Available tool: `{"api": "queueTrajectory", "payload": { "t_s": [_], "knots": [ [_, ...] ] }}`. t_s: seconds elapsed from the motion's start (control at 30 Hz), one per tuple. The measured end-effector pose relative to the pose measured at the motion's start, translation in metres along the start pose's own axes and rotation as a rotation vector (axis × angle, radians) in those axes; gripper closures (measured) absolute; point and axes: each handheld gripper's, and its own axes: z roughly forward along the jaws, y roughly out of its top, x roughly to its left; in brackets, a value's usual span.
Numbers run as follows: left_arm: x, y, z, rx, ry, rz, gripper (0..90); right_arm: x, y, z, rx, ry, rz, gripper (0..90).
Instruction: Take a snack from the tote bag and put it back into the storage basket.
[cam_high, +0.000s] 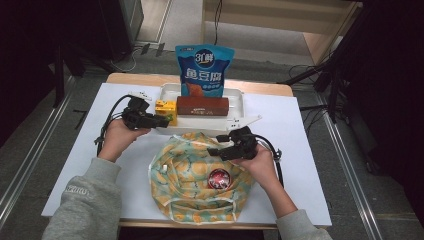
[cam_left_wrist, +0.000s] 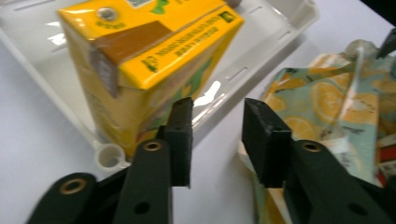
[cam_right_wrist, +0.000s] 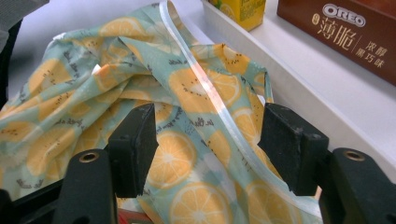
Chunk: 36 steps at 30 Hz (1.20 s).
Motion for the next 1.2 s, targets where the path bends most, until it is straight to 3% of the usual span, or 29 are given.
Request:
{"api": "queueTrajectory", "payload": {
  "t_s": [0.2, 0.5, 1.2],
  "knots": [
    [-0.007, 0.001, -0.004, -0.002, -0.045, -0.006, 52.6, 0.004, -0.003, -0.006, 0.001, 0.000, -0.004, 37.4],
    [-0.017, -0.001, -0.007, 0.002, -0.054, 0.015, 43.2, 0.009, -0.007, -0.014, -0.006, 0.005, -0.005, 37.6],
    [-0.011, -0.005, -0.010, -0.007, -0.046, -0.009, 40.5, 0.030, -0.018, -0.018, -0.003, 0.021, -0.010, 37.9]
  ]
}}
